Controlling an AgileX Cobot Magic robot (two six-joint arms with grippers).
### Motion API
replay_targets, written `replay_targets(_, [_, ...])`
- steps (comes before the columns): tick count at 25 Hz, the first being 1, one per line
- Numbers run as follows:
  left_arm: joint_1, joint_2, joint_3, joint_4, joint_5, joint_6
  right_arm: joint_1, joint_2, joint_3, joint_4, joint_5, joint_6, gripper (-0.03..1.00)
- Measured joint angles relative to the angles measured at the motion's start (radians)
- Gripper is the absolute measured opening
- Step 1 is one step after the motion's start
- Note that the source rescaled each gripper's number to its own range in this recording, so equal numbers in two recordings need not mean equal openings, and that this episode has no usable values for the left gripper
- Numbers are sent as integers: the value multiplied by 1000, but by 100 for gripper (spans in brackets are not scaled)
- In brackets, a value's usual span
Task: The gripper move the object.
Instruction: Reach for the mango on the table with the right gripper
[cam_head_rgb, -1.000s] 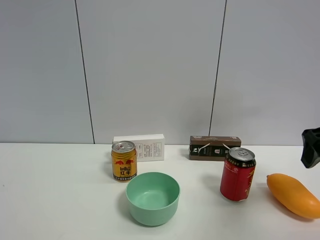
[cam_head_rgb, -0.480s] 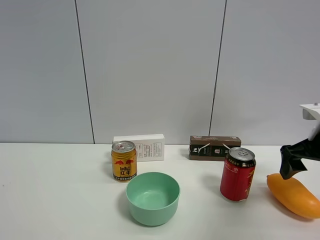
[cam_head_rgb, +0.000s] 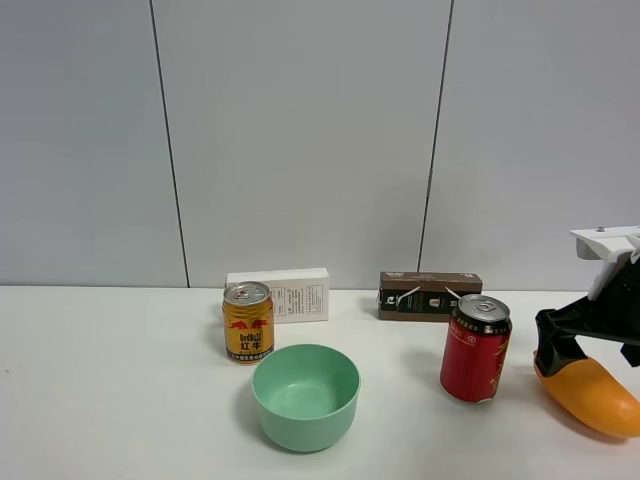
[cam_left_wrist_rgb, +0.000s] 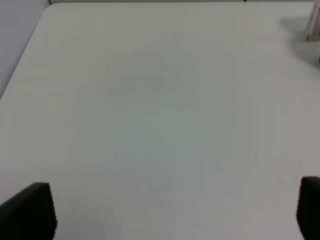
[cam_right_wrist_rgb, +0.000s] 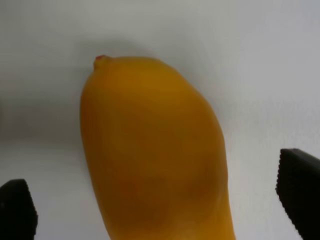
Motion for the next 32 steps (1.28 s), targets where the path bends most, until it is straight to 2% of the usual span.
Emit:
replay_targets(30, [0,0,0,0,0,0,0,148,-1,0,-76,0,100])
replay_targets(31, [0,0,0,0,0,0,0,150,-1,0,-76,0,98])
replay_targets(32, [0,0,0,0,0,0,0,153,-1,0,-76,0,89])
